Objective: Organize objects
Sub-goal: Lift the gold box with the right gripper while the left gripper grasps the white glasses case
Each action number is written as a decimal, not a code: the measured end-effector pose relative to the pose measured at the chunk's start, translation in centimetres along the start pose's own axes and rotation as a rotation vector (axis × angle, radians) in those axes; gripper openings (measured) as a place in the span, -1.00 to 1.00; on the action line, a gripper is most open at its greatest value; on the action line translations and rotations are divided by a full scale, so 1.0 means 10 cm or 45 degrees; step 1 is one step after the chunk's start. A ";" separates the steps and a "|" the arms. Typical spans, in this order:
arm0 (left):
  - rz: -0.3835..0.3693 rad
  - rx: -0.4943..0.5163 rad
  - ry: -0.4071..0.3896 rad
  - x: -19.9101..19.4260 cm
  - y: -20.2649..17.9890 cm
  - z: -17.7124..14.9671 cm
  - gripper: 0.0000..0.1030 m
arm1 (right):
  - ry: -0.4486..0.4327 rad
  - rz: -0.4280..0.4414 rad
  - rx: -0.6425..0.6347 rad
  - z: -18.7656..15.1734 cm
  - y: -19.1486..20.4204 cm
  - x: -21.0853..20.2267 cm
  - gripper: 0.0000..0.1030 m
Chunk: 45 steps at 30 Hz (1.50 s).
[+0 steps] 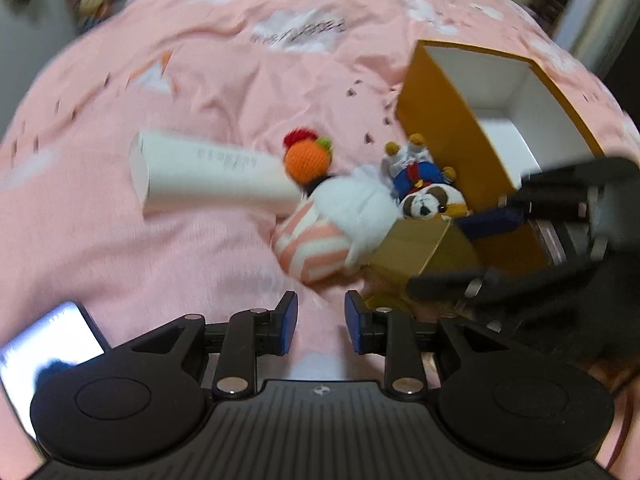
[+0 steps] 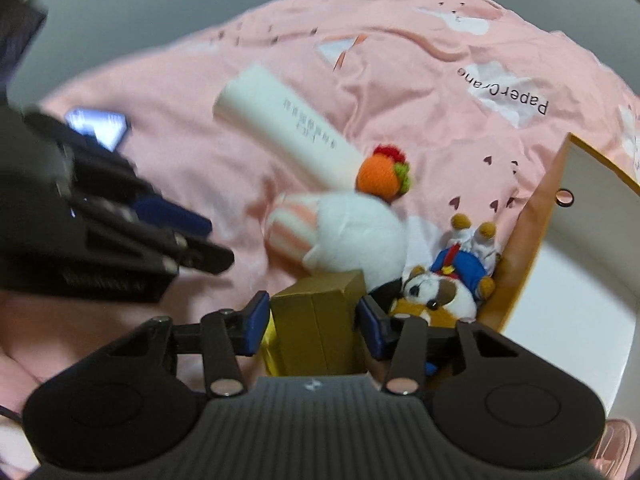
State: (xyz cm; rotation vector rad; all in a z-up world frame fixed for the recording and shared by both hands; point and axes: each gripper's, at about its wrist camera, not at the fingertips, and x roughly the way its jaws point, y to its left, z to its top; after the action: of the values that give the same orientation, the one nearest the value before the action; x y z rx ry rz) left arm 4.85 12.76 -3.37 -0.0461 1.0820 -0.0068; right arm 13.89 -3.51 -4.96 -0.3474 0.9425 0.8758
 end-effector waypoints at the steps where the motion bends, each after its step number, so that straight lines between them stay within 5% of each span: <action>1: 0.010 0.066 -0.011 -0.04 -0.03 0.03 -0.24 | -0.016 0.019 0.023 0.04 -0.05 -0.07 -0.03; 6: 0.132 0.524 -0.047 -0.18 -0.20 0.29 -0.03 | -0.079 0.089 0.124 0.29 -0.32 -0.35 -0.03; 11: 0.150 0.863 -0.059 -0.06 -0.20 0.67 0.19 | -0.174 0.107 0.170 0.54 -0.58 -0.69 -0.03; 14: 0.138 1.039 0.029 0.17 -0.17 0.86 0.31 | -0.188 0.076 0.147 0.64 -0.72 -0.87 -0.03; 18: 0.085 1.160 0.286 0.60 -0.10 1.03 0.43 | -0.150 -0.014 0.138 0.66 -0.98 -1.02 -0.03; 24: 0.041 1.139 0.527 1.03 0.05 1.19 0.49 | -0.059 -0.098 0.151 0.51 -1.32 -0.96 -0.03; 33: 0.021 1.139 0.755 1.48 0.01 1.20 0.46 | 0.104 -0.130 0.192 0.36 -1.75 -0.60 -0.03; 45: 0.166 1.001 0.575 1.09 0.07 0.99 0.35 | 0.307 -0.138 0.062 0.16 -1.98 -0.34 -0.03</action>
State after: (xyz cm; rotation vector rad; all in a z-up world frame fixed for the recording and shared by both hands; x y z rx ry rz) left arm 18.70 13.47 -8.35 0.7651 1.4655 -0.3368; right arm 29.25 -16.46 -3.32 -0.4654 1.1549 0.7205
